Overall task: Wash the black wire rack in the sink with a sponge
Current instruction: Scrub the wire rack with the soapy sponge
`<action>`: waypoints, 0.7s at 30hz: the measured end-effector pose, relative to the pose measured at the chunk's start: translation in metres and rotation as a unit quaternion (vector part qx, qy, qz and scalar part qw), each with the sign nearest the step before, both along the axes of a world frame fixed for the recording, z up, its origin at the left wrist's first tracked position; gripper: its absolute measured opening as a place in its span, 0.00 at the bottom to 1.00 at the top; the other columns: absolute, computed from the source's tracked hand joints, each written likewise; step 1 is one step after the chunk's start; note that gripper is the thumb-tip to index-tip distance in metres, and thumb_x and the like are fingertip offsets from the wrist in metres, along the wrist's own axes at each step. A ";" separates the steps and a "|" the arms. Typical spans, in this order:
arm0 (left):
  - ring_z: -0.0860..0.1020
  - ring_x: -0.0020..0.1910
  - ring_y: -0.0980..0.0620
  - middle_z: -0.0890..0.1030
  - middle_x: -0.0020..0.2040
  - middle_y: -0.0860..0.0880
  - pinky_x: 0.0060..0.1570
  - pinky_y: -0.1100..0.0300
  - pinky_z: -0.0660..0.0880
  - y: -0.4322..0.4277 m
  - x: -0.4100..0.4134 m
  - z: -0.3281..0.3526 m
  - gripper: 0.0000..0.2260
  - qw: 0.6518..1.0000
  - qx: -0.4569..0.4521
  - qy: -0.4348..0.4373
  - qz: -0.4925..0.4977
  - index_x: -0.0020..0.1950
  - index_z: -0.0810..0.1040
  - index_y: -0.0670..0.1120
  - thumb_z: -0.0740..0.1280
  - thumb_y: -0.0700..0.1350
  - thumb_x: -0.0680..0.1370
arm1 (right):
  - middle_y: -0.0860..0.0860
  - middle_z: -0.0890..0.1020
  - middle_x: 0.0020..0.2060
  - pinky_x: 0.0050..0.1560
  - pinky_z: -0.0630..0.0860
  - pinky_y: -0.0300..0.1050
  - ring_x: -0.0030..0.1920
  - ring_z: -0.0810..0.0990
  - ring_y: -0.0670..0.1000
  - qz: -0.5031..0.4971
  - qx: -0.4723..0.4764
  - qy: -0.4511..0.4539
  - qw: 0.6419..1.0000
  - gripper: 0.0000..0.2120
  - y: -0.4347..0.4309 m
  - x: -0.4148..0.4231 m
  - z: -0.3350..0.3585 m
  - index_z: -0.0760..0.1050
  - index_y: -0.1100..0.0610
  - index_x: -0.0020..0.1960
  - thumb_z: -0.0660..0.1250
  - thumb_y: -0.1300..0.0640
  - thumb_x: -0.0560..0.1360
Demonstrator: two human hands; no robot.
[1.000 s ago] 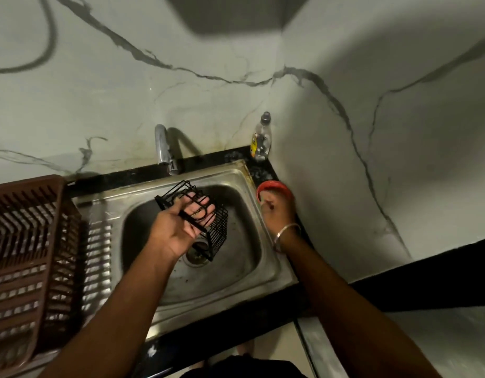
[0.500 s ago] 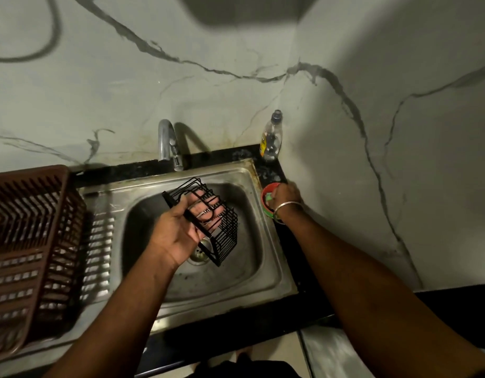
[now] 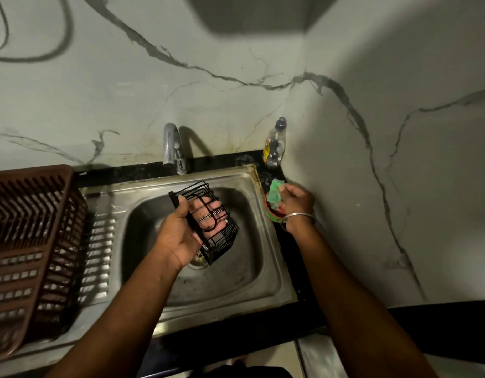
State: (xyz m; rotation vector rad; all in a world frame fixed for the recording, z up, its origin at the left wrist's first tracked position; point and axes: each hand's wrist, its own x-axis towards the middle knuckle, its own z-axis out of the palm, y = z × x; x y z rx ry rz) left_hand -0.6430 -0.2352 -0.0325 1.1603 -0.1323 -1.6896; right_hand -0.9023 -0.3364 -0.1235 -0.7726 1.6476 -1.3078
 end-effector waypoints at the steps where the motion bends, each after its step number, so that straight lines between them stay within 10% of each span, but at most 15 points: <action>1: 0.87 0.56 0.37 0.85 0.62 0.36 0.49 0.40 0.86 -0.001 -0.001 0.002 0.30 1.000 0.002 0.001 -0.001 0.69 0.79 0.39 0.53 0.62 0.87 | 0.56 0.88 0.47 0.53 0.85 0.54 0.48 0.87 0.57 -0.006 -0.004 -0.137 0.991 0.05 0.008 0.009 0.010 0.84 0.57 0.54 0.71 0.63 0.80; 4: 0.86 0.59 0.35 0.85 0.63 0.36 0.50 0.39 0.86 -0.002 -0.001 0.004 0.33 1.000 0.004 -0.007 -0.008 0.69 0.79 0.39 0.50 0.65 0.87 | 0.59 0.87 0.51 0.51 0.86 0.51 0.50 0.88 0.56 0.020 -0.034 -0.375 0.926 0.09 0.025 0.034 0.035 0.80 0.63 0.60 0.65 0.66 0.82; 8: 0.86 0.60 0.37 0.85 0.63 0.37 0.51 0.41 0.86 -0.004 0.000 0.008 0.32 0.998 -0.002 -0.043 -0.046 0.71 0.77 0.39 0.50 0.63 0.87 | 0.60 0.87 0.51 0.47 0.86 0.49 0.49 0.88 0.55 0.071 -0.019 -0.461 0.884 0.12 0.044 0.062 0.055 0.78 0.63 0.62 0.68 0.65 0.79; 13: 0.86 0.56 0.41 0.86 0.61 0.38 0.54 0.43 0.84 -0.004 0.002 0.012 0.31 0.990 -0.016 -0.107 -0.089 0.70 0.78 0.41 0.51 0.64 0.87 | 0.59 0.83 0.61 0.55 0.82 0.50 0.58 0.85 0.56 0.135 0.000 -0.515 0.846 0.31 0.057 0.080 0.075 0.75 0.60 0.70 0.64 0.38 0.78; 18: 0.88 0.44 0.45 0.89 0.51 0.39 0.51 0.48 0.83 -0.002 0.004 0.012 0.32 0.986 -0.011 -0.150 -0.077 0.67 0.78 0.41 0.50 0.66 0.86 | 0.60 0.85 0.55 0.53 0.86 0.53 0.53 0.87 0.57 0.097 -0.020 -0.397 0.912 0.20 0.062 0.097 0.086 0.75 0.65 0.69 0.69 0.59 0.80; 21: 0.87 0.40 0.46 0.88 0.49 0.38 0.40 0.54 0.84 0.000 0.008 0.016 0.40 0.987 -0.010 -0.145 -0.071 0.67 0.79 0.40 0.47 0.72 0.83 | 0.54 0.86 0.55 0.61 0.83 0.58 0.57 0.86 0.55 0.107 -0.116 -0.126 0.979 0.09 0.057 0.106 0.088 0.83 0.51 0.61 0.69 0.56 0.82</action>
